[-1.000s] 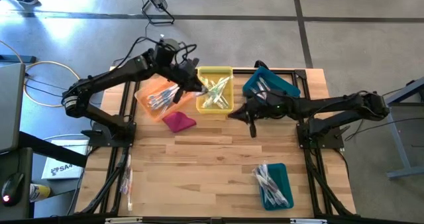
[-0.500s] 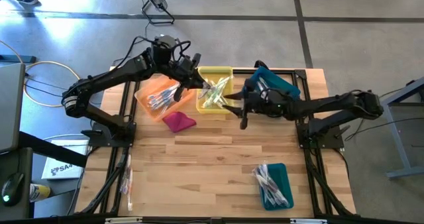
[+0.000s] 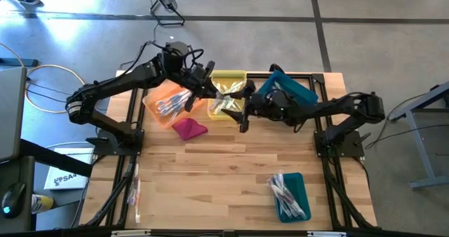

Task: Pick & Place Toothbrushes
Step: Put the purple toothbrush into the bottom blue bin

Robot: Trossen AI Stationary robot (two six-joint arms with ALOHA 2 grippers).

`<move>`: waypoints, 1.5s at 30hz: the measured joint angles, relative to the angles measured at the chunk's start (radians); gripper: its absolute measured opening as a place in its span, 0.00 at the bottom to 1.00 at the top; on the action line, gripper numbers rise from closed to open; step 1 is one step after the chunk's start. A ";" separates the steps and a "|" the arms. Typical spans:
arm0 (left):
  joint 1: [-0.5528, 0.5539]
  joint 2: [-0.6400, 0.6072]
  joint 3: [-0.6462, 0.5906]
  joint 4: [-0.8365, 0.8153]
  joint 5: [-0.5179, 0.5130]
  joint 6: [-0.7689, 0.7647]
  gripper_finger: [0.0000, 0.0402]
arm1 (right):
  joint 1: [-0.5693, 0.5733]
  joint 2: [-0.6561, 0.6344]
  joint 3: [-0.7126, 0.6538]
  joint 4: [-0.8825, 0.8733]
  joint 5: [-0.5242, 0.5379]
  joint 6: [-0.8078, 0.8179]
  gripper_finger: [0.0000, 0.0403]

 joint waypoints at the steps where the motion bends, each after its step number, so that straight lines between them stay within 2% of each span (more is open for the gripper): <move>1: -0.004 0.000 -0.001 0.002 -0.007 0.001 0.00 | -0.002 0.014 0.018 0.000 -0.024 -0.002 0.65; 7: -0.004 0.002 -0.003 -0.018 -0.018 0.003 0.00 | -0.001 0.058 0.080 -0.009 -0.052 -0.011 0.62; 11: -0.004 0.002 -0.003 -0.022 -0.022 0.009 0.00 | -0.001 0.059 0.086 -0.007 -0.063 -0.013 0.56; 26: -0.003 0.002 -0.004 -0.023 -0.022 0.022 0.00 | -0.001 0.059 0.086 -0.005 -0.080 -0.014 0.05; 36: -0.003 0.002 -0.005 -0.024 -0.025 0.022 0.00 | -0.001 0.059 0.086 -0.011 -0.080 -0.032 0.02; 40: -0.004 0.002 -0.005 -0.024 -0.070 0.041 0.00 | -0.001 0.059 0.086 -0.013 -0.079 -0.032 0.02; 45: -0.004 0.002 -0.005 -0.024 -0.086 0.067 0.09 | -0.001 0.059 0.086 -0.015 -0.081 -0.032 0.02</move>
